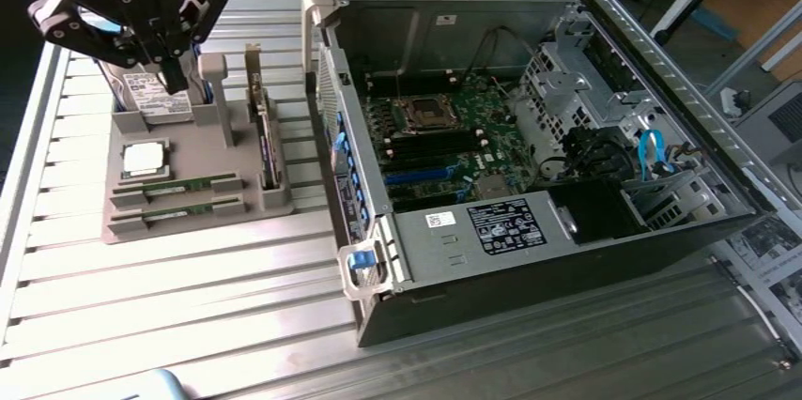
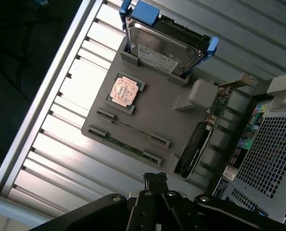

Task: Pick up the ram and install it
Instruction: 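Pick up the ram and move it above insertion slot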

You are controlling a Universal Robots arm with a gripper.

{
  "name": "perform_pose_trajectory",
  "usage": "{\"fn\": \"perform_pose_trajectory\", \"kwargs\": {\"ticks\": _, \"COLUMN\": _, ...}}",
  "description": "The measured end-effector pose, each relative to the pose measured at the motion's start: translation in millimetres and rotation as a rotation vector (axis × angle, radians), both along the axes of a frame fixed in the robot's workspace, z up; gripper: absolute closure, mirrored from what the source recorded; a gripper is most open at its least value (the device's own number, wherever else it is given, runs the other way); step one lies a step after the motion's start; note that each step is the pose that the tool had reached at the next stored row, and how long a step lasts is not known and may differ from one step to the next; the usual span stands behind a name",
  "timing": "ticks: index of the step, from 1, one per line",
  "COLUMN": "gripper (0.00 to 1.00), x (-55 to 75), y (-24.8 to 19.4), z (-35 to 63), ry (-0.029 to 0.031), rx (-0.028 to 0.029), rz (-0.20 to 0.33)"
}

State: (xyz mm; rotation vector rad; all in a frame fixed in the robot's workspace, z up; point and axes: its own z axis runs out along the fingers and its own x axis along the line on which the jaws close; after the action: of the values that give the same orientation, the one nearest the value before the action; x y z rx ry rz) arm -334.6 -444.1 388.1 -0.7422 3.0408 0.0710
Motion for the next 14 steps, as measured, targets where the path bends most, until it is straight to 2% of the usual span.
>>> {"fn": "perform_pose_trajectory", "kwargs": {"ticks": 14, "gripper": 0.89, "x": 0.0, "y": 0.0, "z": 0.0, "ry": 0.0001, "rx": -0.0018, "rz": 0.167}}
